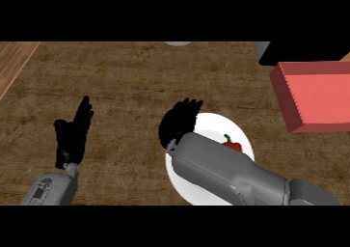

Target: Pick the pear from the plate and place it in the cardboard box

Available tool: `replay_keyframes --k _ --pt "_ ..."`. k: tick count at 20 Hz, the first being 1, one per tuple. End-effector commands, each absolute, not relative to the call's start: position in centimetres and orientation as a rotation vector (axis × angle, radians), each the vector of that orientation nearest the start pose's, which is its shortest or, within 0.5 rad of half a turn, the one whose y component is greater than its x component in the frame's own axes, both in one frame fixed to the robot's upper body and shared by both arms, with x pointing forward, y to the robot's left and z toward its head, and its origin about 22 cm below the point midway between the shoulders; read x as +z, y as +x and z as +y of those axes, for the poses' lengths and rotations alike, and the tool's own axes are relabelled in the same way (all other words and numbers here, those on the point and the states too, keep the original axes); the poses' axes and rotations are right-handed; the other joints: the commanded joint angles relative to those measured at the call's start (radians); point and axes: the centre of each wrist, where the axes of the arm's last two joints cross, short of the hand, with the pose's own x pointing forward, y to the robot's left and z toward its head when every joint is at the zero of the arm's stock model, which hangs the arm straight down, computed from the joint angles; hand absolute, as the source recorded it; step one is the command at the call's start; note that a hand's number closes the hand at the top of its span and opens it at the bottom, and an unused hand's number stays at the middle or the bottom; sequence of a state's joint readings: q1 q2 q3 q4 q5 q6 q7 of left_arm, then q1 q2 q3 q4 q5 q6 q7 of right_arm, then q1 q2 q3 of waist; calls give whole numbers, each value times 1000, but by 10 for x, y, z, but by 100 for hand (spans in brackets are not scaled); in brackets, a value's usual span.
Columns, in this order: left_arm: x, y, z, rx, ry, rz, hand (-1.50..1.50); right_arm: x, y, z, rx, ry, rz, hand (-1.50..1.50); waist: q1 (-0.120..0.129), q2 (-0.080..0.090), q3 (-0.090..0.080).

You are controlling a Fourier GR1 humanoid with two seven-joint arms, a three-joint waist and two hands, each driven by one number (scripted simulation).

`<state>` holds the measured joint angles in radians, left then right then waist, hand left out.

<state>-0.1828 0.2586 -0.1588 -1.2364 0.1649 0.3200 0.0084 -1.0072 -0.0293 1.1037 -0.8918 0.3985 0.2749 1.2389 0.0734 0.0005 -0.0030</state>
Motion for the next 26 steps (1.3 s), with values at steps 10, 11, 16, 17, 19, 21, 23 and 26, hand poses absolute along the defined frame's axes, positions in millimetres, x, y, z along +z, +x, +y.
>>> replay_keyframes --k 10,11,16,17,19,21,23,26 --pt "-30 276 252 3 252 -1396 0 42 312 32 1424 -1348 -368 -150 0 0 0" --pt "-22 284 261 -9 257 -1392 0 24 302 27 1415 -1347 -381 -150 -4 2 1" --pt "-24 280 257 -6 246 -1391 0 20 301 25 1411 -1335 -372 -150 -9 1 1" --pt "-29 277 264 19 270 -1399 0 17 300 24 1429 -1334 -351 -150 -7 3 1" --pt "-33 274 263 5 263 -1395 0 28 306 28 1428 -1344 -357 -150 0 5 0" --pt "-28 277 268 5 286 -1390 0 25 304 28 1419 -1352 -377 -150 -10 4 1" --pt "-27 279 262 -8 264 -1394 0 21 304 26 1406 -1340 -368 -150 -5 4 1" --pt "-25 280 266 10 243 -1391 0 14 299 25 1477 -1303 -373 150 -2 8 2"
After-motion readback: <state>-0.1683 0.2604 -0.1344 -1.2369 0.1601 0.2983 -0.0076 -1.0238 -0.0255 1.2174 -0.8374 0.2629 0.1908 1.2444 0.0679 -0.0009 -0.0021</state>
